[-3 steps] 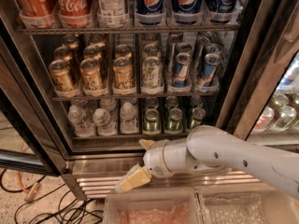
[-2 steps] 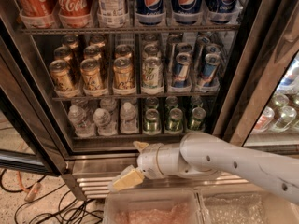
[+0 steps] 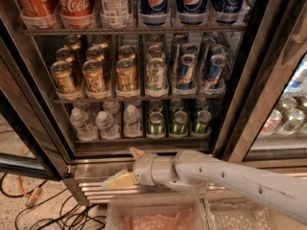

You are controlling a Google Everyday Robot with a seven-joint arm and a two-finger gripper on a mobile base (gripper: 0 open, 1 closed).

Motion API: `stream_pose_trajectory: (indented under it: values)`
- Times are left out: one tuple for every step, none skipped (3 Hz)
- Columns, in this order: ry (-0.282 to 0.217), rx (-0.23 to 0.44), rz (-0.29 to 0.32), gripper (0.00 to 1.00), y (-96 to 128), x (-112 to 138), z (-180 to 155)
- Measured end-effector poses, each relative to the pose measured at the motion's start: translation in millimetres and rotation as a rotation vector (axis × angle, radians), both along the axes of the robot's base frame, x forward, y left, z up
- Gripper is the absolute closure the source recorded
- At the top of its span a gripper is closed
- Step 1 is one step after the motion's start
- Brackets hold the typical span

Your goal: Pick water bottle from middle shelf of fridge

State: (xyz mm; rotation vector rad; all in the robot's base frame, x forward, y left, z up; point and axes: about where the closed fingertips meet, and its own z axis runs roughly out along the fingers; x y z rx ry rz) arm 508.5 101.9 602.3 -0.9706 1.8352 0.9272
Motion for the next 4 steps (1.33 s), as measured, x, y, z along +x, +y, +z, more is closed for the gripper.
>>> stream_pose_trajectory:
  values:
    - [-0.027, 0.030, -0.096, 0.00, 7.2, 11.1, -3.6]
    - [-0.061, 0.053, -0.203, 0.00, 11.3, 10.6, 6.0]
    - [-0.057, 0.044, -0.268, 0.00, 16.8, 27.0, 15.1]
    - [-0.054, 0.041, -0.262, 0.00, 19.4, 26.4, 13.1]
